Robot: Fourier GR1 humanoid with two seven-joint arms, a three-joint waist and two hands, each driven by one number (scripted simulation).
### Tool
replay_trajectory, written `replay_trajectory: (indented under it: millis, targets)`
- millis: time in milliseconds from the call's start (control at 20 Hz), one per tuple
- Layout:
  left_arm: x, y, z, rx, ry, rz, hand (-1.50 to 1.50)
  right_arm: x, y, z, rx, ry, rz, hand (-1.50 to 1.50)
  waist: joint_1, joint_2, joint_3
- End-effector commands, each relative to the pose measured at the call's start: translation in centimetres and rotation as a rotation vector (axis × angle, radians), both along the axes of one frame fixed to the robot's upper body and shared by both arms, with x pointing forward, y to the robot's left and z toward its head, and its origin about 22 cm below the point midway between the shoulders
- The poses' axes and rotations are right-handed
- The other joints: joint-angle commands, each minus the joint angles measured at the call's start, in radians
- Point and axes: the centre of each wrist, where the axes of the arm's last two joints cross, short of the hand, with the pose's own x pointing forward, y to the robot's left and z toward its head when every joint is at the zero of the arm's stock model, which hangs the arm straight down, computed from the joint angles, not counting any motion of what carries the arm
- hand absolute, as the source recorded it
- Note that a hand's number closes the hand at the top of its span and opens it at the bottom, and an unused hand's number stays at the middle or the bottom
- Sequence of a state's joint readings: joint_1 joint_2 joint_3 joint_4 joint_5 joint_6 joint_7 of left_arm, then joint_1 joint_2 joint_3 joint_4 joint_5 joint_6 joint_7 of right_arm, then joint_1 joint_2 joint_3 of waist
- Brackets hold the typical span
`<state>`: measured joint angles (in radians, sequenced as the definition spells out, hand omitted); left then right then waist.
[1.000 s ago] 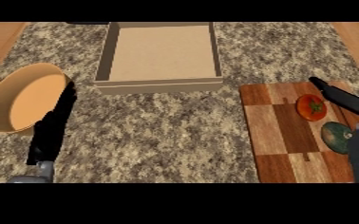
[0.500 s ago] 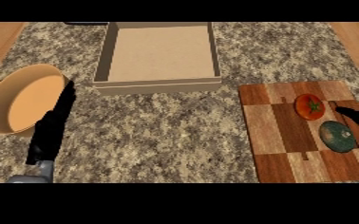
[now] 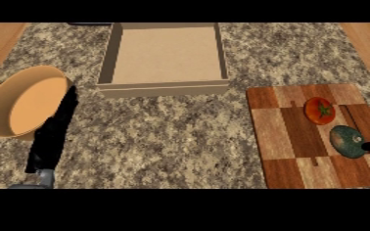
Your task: Pick the tomato from the cutting board and place it in the cardboard box
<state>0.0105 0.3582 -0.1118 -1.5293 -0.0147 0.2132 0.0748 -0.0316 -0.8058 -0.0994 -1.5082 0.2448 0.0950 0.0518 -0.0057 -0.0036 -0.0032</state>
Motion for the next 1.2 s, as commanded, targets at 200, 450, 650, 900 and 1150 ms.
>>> replay_trajectory:
  millis: [200, 450, 650, 900, 1150]
  targets:
    - [1.2, 0.0, 0.0, -0.018, -0.001, -0.005, 0.0, -0.2, 5.0, 0.1, -0.06, 0.176, -0.043, -1.5, 0.002, 0.003, 0.003]
    - [0.5, 0.0, -1.4, -0.01, -0.003, -0.001, 0.0, 1.6, 7.4, 0.6, -0.068, 0.185, -0.102, -1.5, 0.006, 0.003, 0.003]
    - [1.7, 1.4, 0.7, 0.005, -0.005, 0.014, 0.0, 2.4, 6.4, -0.7, -0.082, 0.209, -0.115, -1.5, 0.008, 0.004, 0.003]
    - [0.2, -0.1, -1.1, -0.002, 0.005, -0.014, 0.0, 1.8, 7.0, -1.8, -0.09, 0.258, -0.118, -1.5, 0.007, 0.003, 0.003]
    - [-1.5, 0.2, 0.0, -0.015, 0.016, -0.01, 0.0, 0.8, 7.1, -6.2, -0.073, 0.222, -0.105, -1.5, 0.01, 0.003, 0.003]
